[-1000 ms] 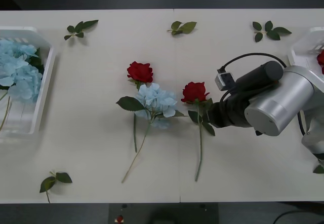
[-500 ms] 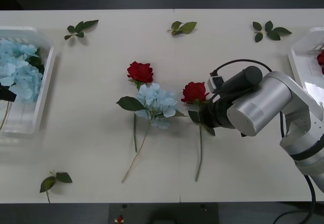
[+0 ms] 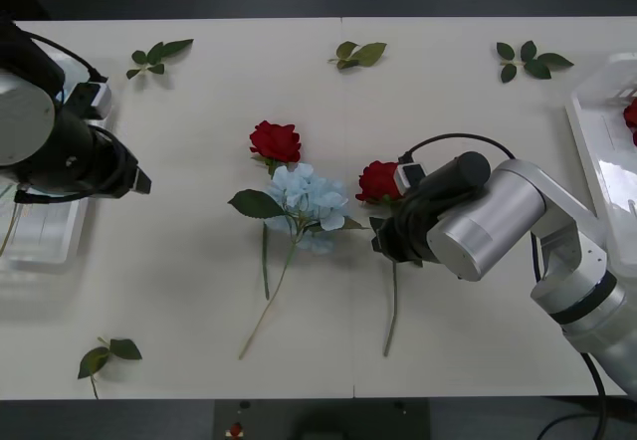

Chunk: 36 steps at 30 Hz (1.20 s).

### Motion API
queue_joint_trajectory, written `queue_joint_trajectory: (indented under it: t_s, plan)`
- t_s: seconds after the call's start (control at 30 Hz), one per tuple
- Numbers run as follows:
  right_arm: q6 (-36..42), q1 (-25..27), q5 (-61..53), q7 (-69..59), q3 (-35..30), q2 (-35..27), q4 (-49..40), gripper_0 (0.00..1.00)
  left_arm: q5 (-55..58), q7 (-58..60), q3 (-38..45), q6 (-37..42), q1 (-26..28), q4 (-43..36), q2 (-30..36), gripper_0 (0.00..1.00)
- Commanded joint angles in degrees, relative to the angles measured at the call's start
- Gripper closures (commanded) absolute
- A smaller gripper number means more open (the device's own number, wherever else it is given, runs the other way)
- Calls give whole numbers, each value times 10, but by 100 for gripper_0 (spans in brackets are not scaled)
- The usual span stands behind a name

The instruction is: Put the red flowers into the right box and the blue flowers into the left box

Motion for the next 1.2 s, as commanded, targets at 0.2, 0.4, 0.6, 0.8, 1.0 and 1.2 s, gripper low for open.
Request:
queue_joint_trajectory:
  t_s: [0.2,0.4,0.6,0.8,1.0,1.2]
  plan:
    - [-26,-5,10,10,-3,26,22,0,-63,60,-74,-32,-56,22,-64,0]
    - [-36,-5,12,11,-3,35,35,0,-76,55,-99,-97,-88,116,-105,0]
    - [-44,-6,14,12,-2,44,42,16,-126,55,-122,-143,-114,181,-141,0]
    - [-48,-8,14,12,-2,50,47,49,-141,54,-133,-194,-136,250,-164,0]
    - [-48,-10,15,12,-2,51,50,76,-158,55,-167,-231,-156,303,-178,0]
    - [-48,-12,18,12,-4,50,49,97,-169,53,-179,-239,-166,332,-201,0]
